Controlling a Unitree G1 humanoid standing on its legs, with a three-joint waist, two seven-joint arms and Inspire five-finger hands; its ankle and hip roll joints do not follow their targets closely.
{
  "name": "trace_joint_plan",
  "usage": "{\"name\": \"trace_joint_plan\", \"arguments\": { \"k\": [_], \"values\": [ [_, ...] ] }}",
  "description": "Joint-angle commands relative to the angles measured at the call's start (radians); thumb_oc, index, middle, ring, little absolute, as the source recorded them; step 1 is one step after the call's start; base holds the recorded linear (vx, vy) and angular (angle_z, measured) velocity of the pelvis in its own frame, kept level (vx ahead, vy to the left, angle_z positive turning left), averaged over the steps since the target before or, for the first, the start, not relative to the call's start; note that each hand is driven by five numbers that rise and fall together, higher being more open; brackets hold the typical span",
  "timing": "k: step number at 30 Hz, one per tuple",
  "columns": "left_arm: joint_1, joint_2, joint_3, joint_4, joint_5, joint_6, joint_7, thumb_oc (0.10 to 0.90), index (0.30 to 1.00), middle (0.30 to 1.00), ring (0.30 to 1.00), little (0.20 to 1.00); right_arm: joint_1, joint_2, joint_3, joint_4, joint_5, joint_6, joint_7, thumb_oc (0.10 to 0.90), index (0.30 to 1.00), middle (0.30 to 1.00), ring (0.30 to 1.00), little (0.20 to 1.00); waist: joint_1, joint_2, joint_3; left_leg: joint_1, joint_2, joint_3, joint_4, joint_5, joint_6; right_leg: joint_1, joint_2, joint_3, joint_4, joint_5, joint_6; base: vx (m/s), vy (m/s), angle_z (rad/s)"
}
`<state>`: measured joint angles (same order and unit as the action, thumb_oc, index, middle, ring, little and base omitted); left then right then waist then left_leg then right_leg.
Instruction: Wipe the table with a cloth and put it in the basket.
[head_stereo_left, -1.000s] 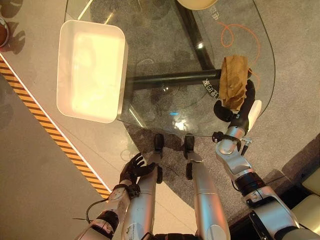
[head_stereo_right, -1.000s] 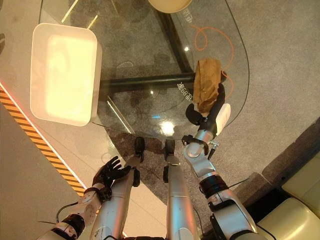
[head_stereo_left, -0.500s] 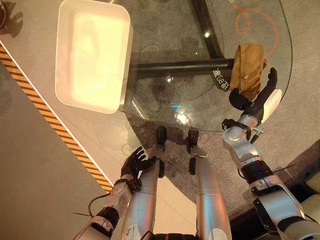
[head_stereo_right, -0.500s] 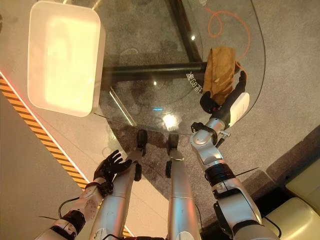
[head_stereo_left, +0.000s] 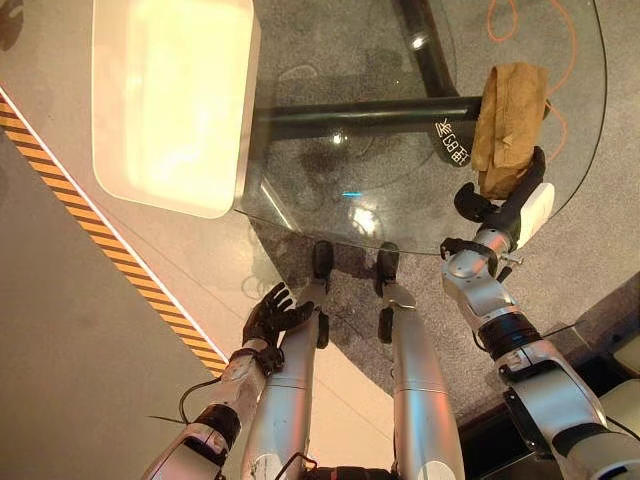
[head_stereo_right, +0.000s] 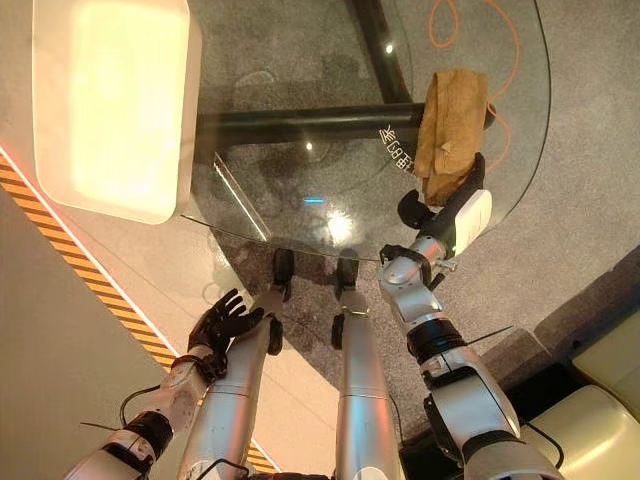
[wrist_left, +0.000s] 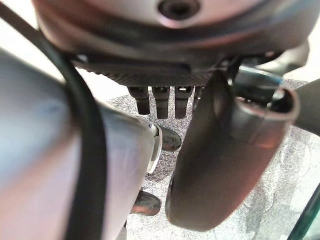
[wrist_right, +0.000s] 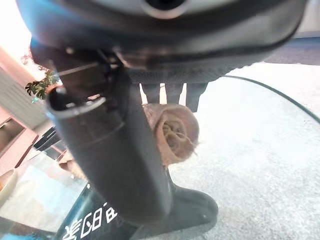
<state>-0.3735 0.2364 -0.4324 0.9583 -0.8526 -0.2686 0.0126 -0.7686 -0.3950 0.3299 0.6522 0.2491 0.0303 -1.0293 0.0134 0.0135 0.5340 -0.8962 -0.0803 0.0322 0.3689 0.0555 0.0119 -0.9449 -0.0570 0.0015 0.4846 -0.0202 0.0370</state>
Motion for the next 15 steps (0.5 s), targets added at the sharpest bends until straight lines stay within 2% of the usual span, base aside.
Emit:
{"name": "trace_joint_plan", "arguments": {
  "k": [1, 11, 15],
  "values": [
    [0.071, -0.061, -0.025, 0.039, -0.025, -0.015, -0.026, 0.800, 0.900, 0.900, 0.900, 0.900, -0.024, -0.046, 0.004, -0.023, 0.059, -0.064, 0.008, 0.800, 0.900, 0.900, 0.900, 0.900, 0.012, 0.024, -0.014, -0.058, -0.024, -0.040, 0.117, -0.092, 0.014, -0.025, 0.034, -0.058, -0.058, 0.065, -0.011, 0.00, 0.000, 0.00],
    [0.053, -0.060, -0.020, 0.085, -0.030, -0.028, -0.045, 0.800, 0.900, 0.900, 0.900, 0.900, -0.100, -0.077, 0.012, 0.036, 0.084, -0.088, 0.012, 0.800, 0.900, 0.900, 0.900, 0.900, 0.020, 0.018, -0.014, -0.083, -0.026, -0.053, 0.135, -0.097, 0.007, -0.046, 0.037, -0.060, -0.041, 0.065, -0.009, 0.00, 0.000, 0.00],
    [0.044, -0.062, -0.020, 0.095, -0.033, -0.025, -0.044, 0.800, 0.900, 0.900, 0.900, 0.900, -0.144, -0.093, 0.013, 0.047, 0.088, -0.101, -0.019, 0.800, 0.900, 0.900, 0.900, 0.900, 0.025, 0.017, -0.014, -0.088, -0.026, -0.057, 0.139, -0.100, 0.006, -0.052, 0.036, -0.065, -0.036, 0.063, -0.008, 0.00, 0.000, 0.00]
  ]
}}
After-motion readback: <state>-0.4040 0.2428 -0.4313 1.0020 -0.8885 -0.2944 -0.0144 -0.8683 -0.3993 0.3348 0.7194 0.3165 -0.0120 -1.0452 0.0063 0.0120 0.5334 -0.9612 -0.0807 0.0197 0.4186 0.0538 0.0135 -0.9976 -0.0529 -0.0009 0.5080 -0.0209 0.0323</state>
